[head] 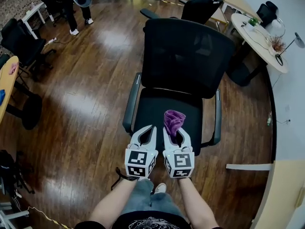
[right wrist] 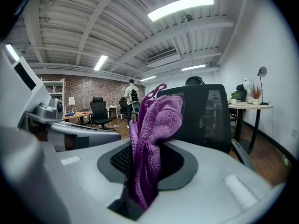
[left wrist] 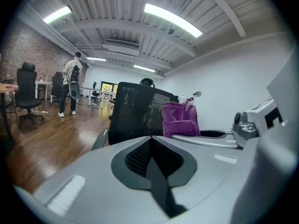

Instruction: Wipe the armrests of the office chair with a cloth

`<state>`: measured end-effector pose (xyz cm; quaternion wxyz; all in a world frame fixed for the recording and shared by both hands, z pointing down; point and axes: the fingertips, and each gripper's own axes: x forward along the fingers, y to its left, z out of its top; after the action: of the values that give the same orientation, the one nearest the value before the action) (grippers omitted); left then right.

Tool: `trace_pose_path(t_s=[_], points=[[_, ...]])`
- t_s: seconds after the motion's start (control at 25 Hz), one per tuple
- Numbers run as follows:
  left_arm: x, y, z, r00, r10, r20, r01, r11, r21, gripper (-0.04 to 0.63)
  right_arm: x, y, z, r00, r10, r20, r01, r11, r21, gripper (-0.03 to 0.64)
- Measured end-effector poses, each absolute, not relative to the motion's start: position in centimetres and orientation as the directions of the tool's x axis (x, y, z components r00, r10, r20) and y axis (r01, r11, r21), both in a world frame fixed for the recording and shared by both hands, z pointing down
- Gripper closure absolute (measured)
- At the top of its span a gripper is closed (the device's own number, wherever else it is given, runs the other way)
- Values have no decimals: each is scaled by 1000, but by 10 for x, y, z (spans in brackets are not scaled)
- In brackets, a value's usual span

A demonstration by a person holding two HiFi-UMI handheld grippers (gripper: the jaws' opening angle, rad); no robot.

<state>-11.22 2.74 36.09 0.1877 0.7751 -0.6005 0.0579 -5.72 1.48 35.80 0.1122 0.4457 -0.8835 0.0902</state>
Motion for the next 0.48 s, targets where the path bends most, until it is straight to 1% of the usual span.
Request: trace_pose_path(t_s=[0.28, 0.48], points=[[-188, -1, 350, 204, -933, 298, -965, -139, 224, 591, -134, -22, 350, -635, -721, 278, -759, 649, -51, 515], [-231, -18, 354, 154, -939, 308, -970, -84, 229, 591, -174, -53, 356, -661, -693, 288, -734, 676, -57, 517]])
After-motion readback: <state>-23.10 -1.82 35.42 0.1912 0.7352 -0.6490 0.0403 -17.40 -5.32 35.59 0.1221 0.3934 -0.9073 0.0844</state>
